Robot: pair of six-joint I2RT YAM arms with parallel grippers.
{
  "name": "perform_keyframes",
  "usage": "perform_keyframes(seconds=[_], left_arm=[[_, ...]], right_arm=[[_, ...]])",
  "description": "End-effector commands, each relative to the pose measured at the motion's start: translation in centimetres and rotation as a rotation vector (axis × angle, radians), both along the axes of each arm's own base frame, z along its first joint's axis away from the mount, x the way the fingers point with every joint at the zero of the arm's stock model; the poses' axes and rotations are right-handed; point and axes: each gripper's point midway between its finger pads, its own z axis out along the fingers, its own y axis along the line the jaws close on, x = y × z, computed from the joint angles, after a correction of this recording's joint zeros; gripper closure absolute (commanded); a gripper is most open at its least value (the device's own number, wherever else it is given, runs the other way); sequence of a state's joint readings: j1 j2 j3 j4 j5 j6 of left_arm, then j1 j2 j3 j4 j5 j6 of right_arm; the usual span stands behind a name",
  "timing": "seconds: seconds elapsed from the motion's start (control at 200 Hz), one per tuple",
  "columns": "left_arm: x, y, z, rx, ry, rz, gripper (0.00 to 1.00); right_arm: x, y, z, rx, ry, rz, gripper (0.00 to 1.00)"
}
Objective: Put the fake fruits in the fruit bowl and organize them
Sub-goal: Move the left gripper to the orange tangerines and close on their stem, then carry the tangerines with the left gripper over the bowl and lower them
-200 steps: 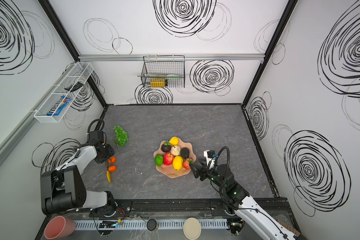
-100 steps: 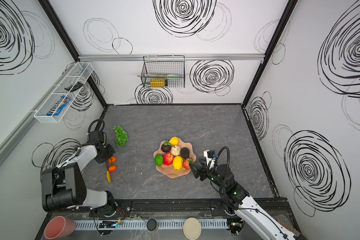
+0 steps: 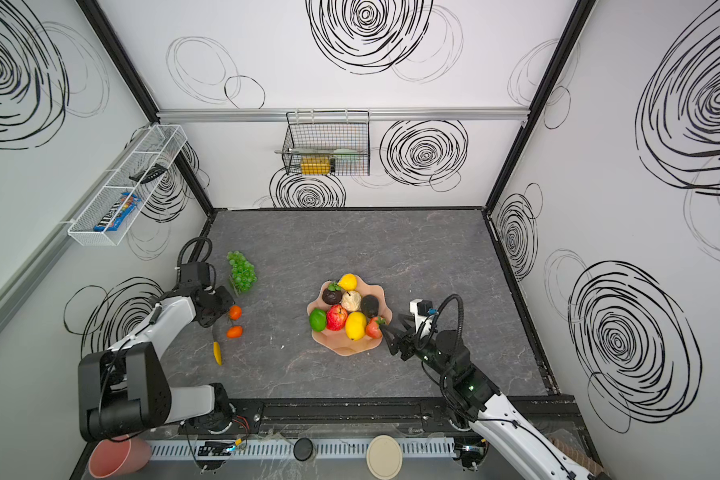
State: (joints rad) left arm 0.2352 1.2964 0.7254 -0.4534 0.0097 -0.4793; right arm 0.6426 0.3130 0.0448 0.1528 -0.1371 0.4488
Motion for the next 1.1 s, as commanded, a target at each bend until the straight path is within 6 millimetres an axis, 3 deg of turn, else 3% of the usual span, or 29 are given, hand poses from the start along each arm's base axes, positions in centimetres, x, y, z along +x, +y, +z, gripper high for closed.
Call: perform_keyframes(seconds=[0.0, 0.125, 0.215, 0.33, 0.465, 0.715, 0.866, 1.096], left_arm=[[0.3, -1.8, 2.6, -0.025, -0.081, -0.036, 1.00], [0.8, -3.6, 6.9, -0.015, -0.162, -0.099, 1.00], [1.6, -6.1, 10.4, -0.022, -0.231, -0.182, 1.00], [2.8, -11.9, 14.5, -0.020, -0.309, -0.371, 0.99], [3.4, -18.9, 17.2, 0.023, -0.317, -0.607, 0.99], [2.5, -28.7, 18.7, 0.090, -0.310, -0.916, 1.00], [1.1, -33.7, 17.9, 0.092, -0.272, -1.035, 1.00], [0.7, -38.2, 15.9, 0.066, -0.237, -1.073, 0.99]], right_arm=[[0.2, -0.4, 0.4, 0.018, -0.025, -0.025, 0.22], [0.3, -0.5, 0.5, 0.028, -0.038, -0.031, 0.17], [0.3, -0.5, 0.5, 0.033, -0.040, -0.034, 0.14], [0.3, -0.5, 0.5, 0.036, -0.042, -0.037, 0.13], [0.3, -0.6, 0.6, 0.035, -0.047, -0.041, 0.13], [0.4, -1.4, 1.2, 0.052, -0.076, -0.075, 0.11], [0.4, -1.6, 1.4, 0.058, -0.084, -0.090, 0.10], [0.4, -1.7, 1.4, 0.057, -0.083, -0.093, 0.10]])
